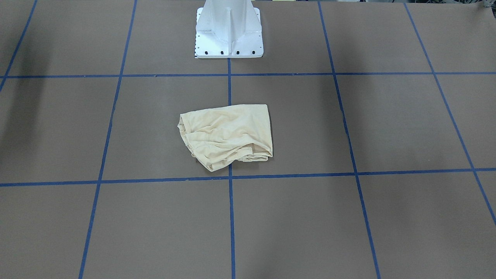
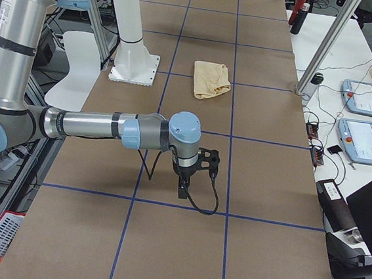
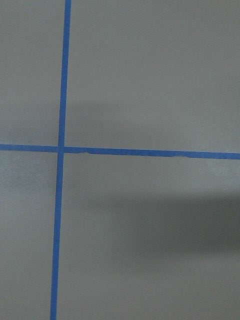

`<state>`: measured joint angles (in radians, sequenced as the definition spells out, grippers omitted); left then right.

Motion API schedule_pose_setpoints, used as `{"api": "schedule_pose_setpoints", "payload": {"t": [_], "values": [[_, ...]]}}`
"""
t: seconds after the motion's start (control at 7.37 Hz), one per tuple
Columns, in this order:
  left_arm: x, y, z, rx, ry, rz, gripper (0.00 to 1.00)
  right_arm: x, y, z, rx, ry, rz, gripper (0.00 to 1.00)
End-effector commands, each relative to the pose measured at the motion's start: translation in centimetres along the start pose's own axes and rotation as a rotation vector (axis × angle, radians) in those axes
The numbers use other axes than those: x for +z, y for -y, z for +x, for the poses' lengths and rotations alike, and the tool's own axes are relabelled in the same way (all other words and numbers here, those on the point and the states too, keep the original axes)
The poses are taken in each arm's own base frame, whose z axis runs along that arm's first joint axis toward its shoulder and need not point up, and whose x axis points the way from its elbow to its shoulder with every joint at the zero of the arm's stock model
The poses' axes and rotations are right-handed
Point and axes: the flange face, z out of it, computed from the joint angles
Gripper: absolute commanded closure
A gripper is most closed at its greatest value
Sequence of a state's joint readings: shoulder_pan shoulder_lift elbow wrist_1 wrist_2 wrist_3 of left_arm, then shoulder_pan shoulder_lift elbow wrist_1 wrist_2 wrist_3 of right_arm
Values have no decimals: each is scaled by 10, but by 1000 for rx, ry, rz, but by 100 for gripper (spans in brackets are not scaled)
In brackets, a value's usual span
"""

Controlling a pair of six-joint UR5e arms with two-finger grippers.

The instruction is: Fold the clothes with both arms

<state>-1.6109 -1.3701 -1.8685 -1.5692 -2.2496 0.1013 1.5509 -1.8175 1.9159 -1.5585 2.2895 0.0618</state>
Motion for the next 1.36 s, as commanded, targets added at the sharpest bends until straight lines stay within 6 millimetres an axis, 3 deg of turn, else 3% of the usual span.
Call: {"api": "schedule_pose_setpoints", "payload": {"t": [0.0,1.22], "values": [[0,0,1,1,-2,1,0,0,0,0,0,4,1,0],[0,-1,1,-1,-5,-1,0,-1,0,-3,2,22,1,0]]}}
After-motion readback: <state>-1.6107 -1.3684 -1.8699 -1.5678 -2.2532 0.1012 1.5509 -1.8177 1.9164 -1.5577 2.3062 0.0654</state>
